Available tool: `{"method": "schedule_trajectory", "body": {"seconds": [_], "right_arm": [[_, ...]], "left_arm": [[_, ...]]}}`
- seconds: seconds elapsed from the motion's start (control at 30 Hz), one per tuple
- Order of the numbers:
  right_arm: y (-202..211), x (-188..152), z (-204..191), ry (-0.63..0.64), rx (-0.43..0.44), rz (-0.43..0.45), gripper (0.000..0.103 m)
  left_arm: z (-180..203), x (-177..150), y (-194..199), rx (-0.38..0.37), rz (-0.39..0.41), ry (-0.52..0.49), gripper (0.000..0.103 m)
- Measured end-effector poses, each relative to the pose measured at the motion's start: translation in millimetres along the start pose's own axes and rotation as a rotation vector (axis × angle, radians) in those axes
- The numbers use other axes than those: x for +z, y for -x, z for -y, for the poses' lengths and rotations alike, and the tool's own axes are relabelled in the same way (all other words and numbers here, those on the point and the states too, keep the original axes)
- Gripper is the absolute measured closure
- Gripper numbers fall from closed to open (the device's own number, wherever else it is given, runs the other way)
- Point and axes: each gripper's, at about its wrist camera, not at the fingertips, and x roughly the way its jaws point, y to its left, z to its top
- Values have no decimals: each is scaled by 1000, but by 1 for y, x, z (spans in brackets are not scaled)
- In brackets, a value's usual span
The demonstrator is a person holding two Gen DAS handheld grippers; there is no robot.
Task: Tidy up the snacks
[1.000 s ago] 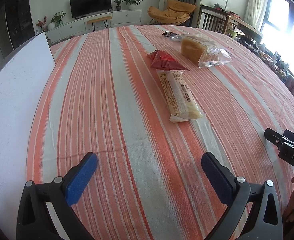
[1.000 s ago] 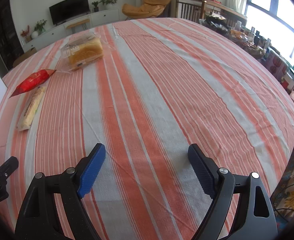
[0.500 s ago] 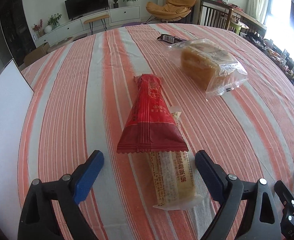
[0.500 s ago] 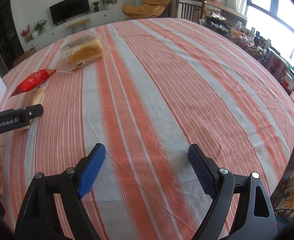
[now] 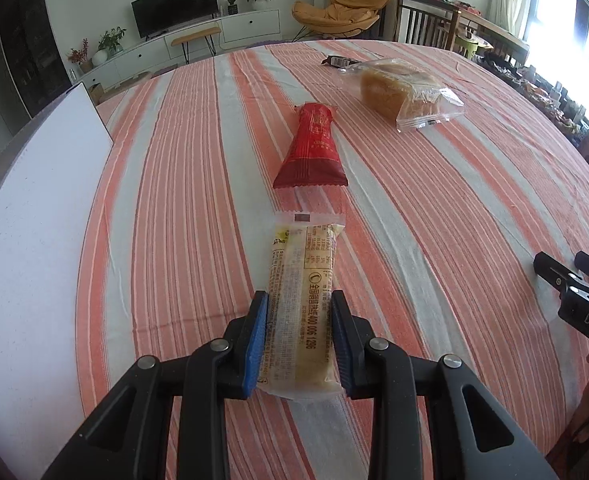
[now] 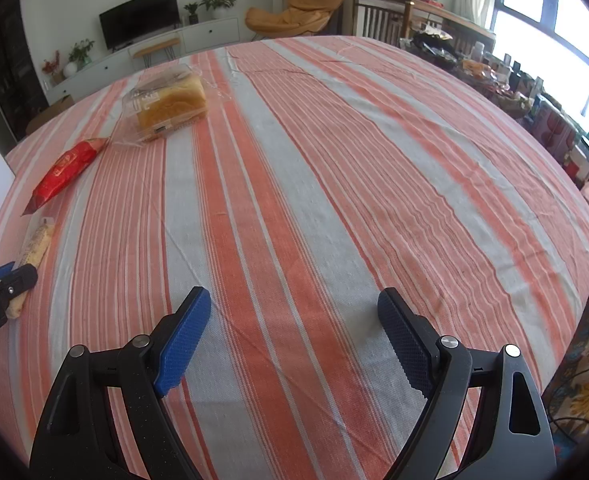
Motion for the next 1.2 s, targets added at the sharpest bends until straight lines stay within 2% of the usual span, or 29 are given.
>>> {"method": "schedule_trajectory", "body": {"seconds": [0.1, 0.17, 0.23, 0.27, 0.3, 0.33, 0.5, 0.67, 1.0, 1.2], "right_arm": [[0, 0, 0, 0, -1, 0, 15], [0, 0, 0, 1, 0, 0, 15], [0, 0, 0, 0, 1, 0, 15], [0, 0, 0, 0, 0, -1, 15], [0, 0, 0, 0, 0, 0, 15], [0, 0, 0, 0, 0, 0, 15], [0, 0, 0, 0, -1, 0, 15], [0, 0, 0, 0, -1, 0, 15], [0, 0, 0, 0, -2, -1, 15], [-2, -1, -1, 16, 18, -17, 8]], "left_arm": [[-7, -15, 12, 4, 13, 14, 73], [-8, -20, 15, 36, 37, 7, 70], [-8, -21, 9, 57, 33, -2, 47], [-9, -21, 6, 55, 27, -1, 26], [-10, -21, 4, 56, 35, -1, 19], [-10, -22, 3, 64, 46, -8, 19], [-15, -23, 0, 87, 85, -36, 3], [-33, -21, -8, 6, 66, 62, 0], [-33, -20, -8, 15, 70, 60, 0], [-33, -20, -8, 15, 70, 60, 0]]}}
